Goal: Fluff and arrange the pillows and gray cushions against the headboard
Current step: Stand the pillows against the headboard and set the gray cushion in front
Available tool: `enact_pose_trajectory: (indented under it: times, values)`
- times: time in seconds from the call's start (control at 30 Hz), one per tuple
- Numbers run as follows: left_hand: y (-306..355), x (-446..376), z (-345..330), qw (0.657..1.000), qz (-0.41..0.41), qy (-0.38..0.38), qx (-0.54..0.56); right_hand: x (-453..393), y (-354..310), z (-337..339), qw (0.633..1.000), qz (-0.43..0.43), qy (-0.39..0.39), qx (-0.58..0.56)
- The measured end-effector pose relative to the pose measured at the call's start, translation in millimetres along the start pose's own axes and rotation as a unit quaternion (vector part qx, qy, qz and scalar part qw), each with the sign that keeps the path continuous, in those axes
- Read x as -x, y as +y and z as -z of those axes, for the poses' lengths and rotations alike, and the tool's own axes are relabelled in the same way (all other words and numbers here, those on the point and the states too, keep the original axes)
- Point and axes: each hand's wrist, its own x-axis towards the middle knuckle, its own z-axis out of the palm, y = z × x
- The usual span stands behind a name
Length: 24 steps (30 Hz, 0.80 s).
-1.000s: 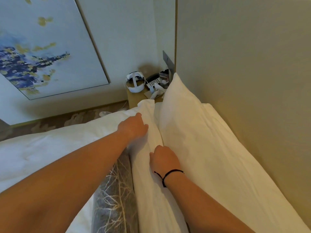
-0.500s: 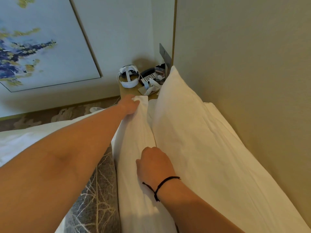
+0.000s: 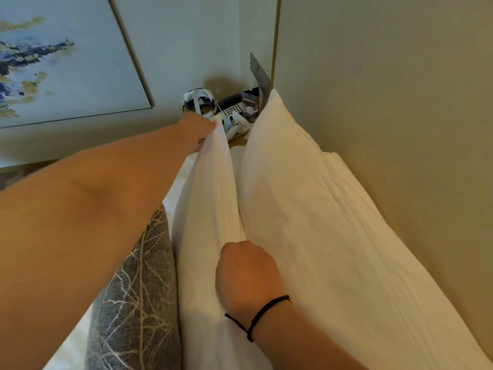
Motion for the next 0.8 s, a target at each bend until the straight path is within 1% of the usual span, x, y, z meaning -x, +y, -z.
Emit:
enact_pose_trajectory:
  times: [0.03,0.1,0.17,0.2,0.23,0.3,0.37,0.43,0.47,0.53,0.6,0.63,0.67,0.73,0.8]
  values:
    - [2.8,-0.1,0.8,0.999,0.011,0.003,0.049,0.7,-0.2,0.9,1.0,-0.003,0.001,-0.004]
    - [4.4,-3.0,2.9,0.994,-0.014,0.028,0.102,3.8,-1.4,2.2,1.0,-0.01,0.012,-0.015]
    - [2.9,-1.0,3.7,0.99,-0.073,0.053,0.108,7.5,-2.1,2.0,0.999,-0.018,0.022,-0.016]
    - [2.2,2.4,2.5,0.99,-0.089,0.05,0.101,9.0,-1.5,1.4,0.999,-0.024,0.023,-0.014]
    - [1.0,6.0,1.4,0.991,-0.105,0.042,0.071,10.1,-0.8,0.8,0.999,-0.029,0.021,-0.013]
    - [-1.7,14.4,1.8,0.985,-0.161,0.012,-0.055,12.2,-0.9,1.7,0.999,-0.04,0.012,-0.005]
    - [-5.8,22.4,5.8,0.958,-0.223,-0.024,-0.176,16.2,-1.2,1.9,0.999,-0.047,0.013,-0.001]
    - [-10.6,30.8,9.6,0.924,-0.261,-0.055,-0.275,22.8,-1.3,2.2,0.999,-0.047,0.026,-0.007]
    - [-13.2,35.3,11.0,0.908,-0.266,-0.074,-0.314,27.3,-1.7,2.4,0.998,-0.045,0.035,-0.012]
    - [-18.8,44.9,13.6,0.879,-0.249,-0.124,-0.386,38.8,-2.1,1.4,0.998,-0.039,0.043,-0.019]
    - [-27.1,52.7,16.3,0.855,-0.221,-0.17,-0.437,51.7,-2.4,-2.0,0.999,-0.043,0.027,-0.02]
    - [-30.8,55.9,17.7,0.856,-0.212,-0.175,-0.438,57.6,-2.7,-3.9,0.999,-0.048,0.018,-0.018]
    - [-33.2,58.2,18.4,0.867,-0.207,-0.167,-0.421,62.4,-2.4,-6.2,0.998,-0.052,0.014,-0.016]
    - [-35.3,60.9,17.4,0.904,-0.199,-0.126,-0.357,67.2,-0.3,-10.1,0.998,-0.057,0.018,-0.013]
    - [-33.8,62.1,13.7,0.93,-0.183,-0.093,-0.306,65.4,2.1,-10.1,0.998,-0.059,0.036,-0.014]
